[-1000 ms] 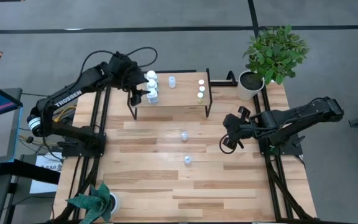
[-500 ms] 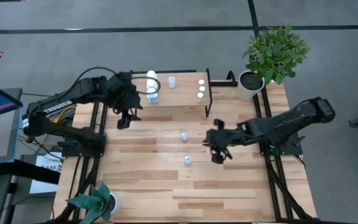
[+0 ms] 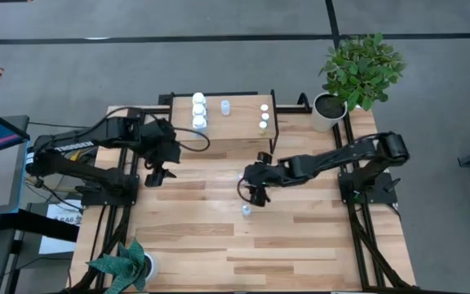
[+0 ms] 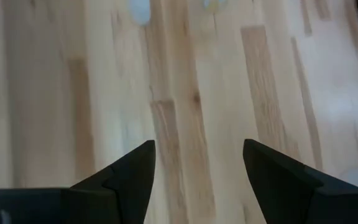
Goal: Pick and place medicine bottles onto shelf by color
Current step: Put the top transparent pill bottle on the shelf aligned with the other transparent pill bottle
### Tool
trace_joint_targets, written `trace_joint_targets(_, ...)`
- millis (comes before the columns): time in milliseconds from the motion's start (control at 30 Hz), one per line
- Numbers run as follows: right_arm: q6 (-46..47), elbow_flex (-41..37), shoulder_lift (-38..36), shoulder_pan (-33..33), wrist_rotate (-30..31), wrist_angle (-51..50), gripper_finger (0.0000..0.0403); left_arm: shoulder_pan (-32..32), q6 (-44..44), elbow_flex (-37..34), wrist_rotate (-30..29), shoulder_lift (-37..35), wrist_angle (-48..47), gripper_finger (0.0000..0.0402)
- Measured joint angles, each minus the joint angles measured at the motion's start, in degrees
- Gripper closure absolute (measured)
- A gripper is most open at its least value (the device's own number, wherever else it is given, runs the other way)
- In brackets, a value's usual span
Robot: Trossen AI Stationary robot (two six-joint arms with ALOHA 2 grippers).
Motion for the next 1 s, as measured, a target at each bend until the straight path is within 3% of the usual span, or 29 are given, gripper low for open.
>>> trace_joint_targets(367, -3.1, 6.3, 8.5, -3.4, -0.6, -4.6, 0.0158, -1.6, -5.1, -10.6, 0.1, -7.5, 4.5, 0.0174)
trace_joint_targets(1000, -3.6, 6.9, 13.0, -5.6, -2.1, -3.2, 0.0158, -2.2, -6.4, -13.0, -1.2, -14.2, 8.5, 0.0174)
